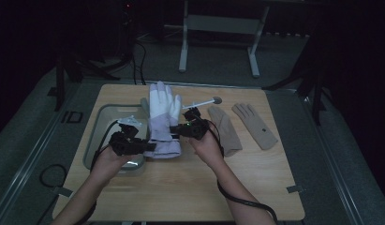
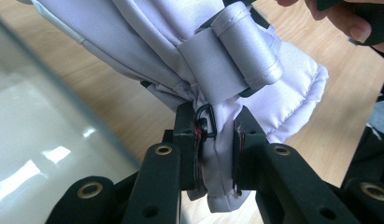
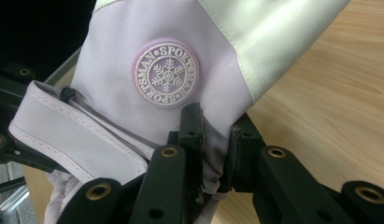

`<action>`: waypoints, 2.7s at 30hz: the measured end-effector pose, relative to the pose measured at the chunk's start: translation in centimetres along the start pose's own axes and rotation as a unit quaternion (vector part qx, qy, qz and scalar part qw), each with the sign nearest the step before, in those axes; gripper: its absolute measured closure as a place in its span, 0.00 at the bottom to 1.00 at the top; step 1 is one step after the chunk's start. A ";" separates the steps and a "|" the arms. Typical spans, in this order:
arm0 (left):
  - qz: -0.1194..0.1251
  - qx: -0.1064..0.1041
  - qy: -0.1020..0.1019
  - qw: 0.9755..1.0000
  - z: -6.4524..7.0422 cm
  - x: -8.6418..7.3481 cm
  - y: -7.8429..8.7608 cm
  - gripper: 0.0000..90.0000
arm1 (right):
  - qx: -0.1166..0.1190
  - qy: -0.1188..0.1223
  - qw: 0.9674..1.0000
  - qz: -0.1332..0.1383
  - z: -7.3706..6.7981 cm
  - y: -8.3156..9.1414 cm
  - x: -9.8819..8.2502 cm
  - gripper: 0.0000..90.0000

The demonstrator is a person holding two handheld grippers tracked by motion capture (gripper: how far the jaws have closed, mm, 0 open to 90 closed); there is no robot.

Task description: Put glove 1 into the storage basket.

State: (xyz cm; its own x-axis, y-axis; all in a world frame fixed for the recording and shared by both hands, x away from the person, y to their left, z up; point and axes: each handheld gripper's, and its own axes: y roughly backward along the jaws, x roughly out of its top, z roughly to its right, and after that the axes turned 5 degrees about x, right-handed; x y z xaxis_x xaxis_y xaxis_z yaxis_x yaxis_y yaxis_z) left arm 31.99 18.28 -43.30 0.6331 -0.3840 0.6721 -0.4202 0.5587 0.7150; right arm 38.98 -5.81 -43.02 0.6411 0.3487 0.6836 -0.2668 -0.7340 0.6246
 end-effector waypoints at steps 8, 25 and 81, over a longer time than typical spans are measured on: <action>0.002 0.021 0.006 1.000 -1.9 -1.1 2.5 0.85 | 0.011 0.006 1.000 -0.003 -2.1 -2.4 1.9 0.87; -0.012 0.042 0.006 0.999 -6.3 -4.1 5.9 0.84 | 0.019 0.023 0.999 -0.024 -5.9 -8.2 4.4 0.87; 0.002 0.114 0.098 0.989 -6.5 -8.3 3.8 0.43 | 0.000 0.061 0.993 -0.104 -6.2 -13.5 3.3 0.24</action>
State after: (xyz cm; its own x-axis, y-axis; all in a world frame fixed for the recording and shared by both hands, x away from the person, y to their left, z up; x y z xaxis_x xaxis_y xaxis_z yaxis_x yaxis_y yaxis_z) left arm 29.37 28.42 -47.40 0.7361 -0.2201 0.6401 -0.5436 0.3713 0.7527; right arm 40.24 8.80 -46.86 0.5903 0.5601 0.5812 -0.1385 -0.6390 0.7566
